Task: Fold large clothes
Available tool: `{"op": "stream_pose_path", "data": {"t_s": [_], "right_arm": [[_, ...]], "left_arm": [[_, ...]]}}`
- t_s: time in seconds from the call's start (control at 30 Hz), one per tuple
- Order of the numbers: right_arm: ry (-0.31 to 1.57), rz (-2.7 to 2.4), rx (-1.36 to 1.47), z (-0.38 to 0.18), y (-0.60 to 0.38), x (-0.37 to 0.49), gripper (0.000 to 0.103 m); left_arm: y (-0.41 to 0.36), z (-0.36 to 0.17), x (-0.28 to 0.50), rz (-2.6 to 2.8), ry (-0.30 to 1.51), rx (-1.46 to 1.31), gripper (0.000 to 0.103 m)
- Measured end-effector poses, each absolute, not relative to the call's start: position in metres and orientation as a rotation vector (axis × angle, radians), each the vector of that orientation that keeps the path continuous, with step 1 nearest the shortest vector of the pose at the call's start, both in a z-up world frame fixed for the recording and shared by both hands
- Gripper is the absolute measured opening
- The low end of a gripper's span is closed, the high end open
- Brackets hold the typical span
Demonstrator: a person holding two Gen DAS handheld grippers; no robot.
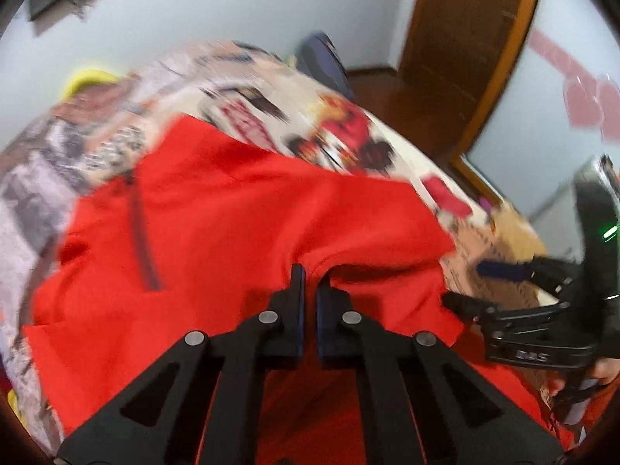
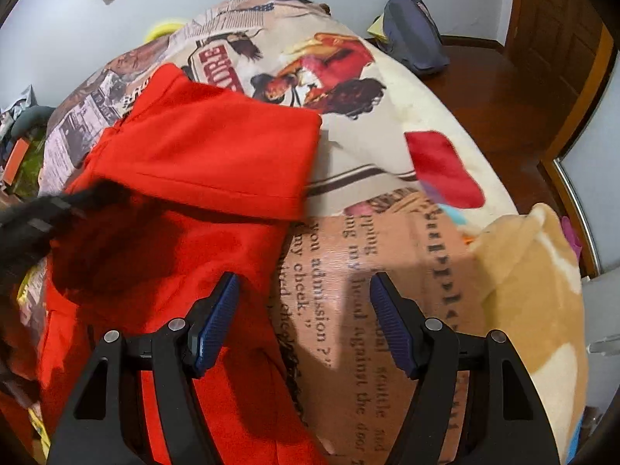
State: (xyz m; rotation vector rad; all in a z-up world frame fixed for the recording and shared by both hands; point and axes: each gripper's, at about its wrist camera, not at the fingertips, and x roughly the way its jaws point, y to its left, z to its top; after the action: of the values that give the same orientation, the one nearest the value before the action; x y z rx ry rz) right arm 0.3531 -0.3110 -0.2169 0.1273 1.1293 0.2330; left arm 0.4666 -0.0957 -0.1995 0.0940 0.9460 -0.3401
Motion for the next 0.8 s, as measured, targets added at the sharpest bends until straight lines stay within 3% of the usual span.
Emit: {"op": "stream_pose_path", "data": {"t_s": [0.23,0.47,0.53,0.63,0.8], "right_arm": [[1.124,0.223,0.055,-0.22,-0.304,0.352,0.066],[1.137,0.206,0.035,-0.222,-0.302,0.355,0.067],[1.14,0.201,0.027,-0.223,-0.299,0.355,0.072],[1.148,0.186,0.018,-0.221,-0.296,0.354,0.073],[1.175,0.169,0.036,-0.211,-0.301,0.351,0.073]], "left_arm": [[0.001,-0.162,0.43,-0.15,0.861,0.021,0.003],[0.096,-0.224,0.39,0.03,1.024,-0.119,0.003],[0.109,-0.244,0.381,0.043,1.076,-0.148,0.004],[0.111,-0.264,0.369,0.036,1.132,-0.142,0.016],[0.094,-0.25,0.356,-0.006,1.119,-0.024,0.017]]}}
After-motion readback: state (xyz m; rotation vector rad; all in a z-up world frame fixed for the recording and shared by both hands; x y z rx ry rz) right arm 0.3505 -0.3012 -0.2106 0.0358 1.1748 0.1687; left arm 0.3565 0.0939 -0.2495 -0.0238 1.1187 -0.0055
